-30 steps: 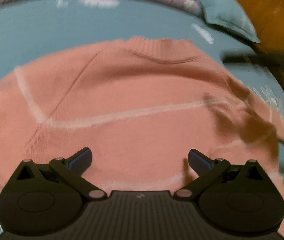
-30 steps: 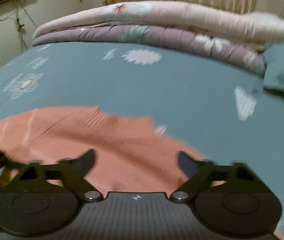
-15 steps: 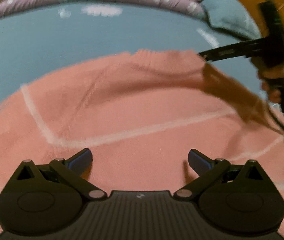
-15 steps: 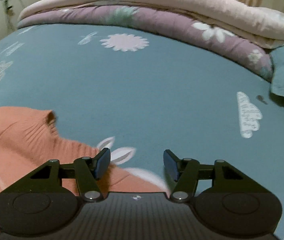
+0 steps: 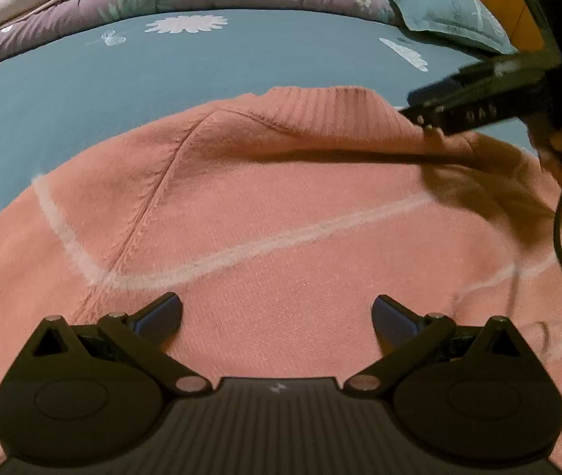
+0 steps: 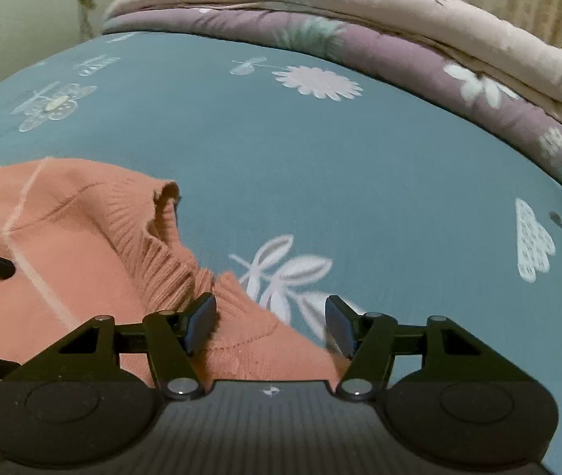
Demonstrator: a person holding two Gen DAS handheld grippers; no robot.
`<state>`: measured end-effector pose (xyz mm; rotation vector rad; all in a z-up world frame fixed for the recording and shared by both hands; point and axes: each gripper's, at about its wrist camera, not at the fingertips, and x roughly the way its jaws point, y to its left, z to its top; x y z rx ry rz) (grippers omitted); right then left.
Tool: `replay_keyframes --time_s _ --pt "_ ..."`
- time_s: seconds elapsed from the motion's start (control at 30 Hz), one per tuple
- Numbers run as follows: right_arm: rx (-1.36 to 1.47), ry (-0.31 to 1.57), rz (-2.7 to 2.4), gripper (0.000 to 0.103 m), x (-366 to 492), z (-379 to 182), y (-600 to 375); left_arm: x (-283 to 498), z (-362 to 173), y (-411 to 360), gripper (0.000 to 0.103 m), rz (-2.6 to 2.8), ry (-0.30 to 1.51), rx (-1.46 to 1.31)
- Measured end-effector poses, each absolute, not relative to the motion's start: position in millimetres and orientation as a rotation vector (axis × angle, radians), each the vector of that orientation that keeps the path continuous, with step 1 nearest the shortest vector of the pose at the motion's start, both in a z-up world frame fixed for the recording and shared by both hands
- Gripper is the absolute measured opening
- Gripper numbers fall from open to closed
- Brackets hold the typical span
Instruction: Fold clothes
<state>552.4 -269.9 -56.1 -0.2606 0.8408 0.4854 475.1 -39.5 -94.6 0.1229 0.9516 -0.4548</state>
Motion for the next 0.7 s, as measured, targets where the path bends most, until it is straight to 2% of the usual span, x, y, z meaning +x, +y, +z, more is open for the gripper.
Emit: replay_keyframes --time_s 0.27,0.33,0.4,0.5,0.6,0.7 --pt "-0.298 0.933 0.637 0.064 563 -71 -262 475 -96 -39 0.102 -0.456 0.944 0.125" --pt "-0.295 0.942 0.667 0.057 555 -72 -260 476 -97 -40 0.102 -0.455 0.942 0.131" --pt "-0.288 0.94 0.68 0.042 549 -71 -258 476 -97 -40 0.102 -0.455 0.942 0.136" --pt "-0.32 0.919 0.671 0.03 541 -66 -251 476 -97 -39 0.102 -0.457 0.94 0.137" --pt "-0.396 0.857 0.626 0.023 534 -58 -243 475 -98 -39 0.102 -0.458 0.938 0.138" --pt "-0.458 0.779 0.538 0.022 535 -49 -240 476 -98 -39 0.102 -0.458 0.936 0.138"
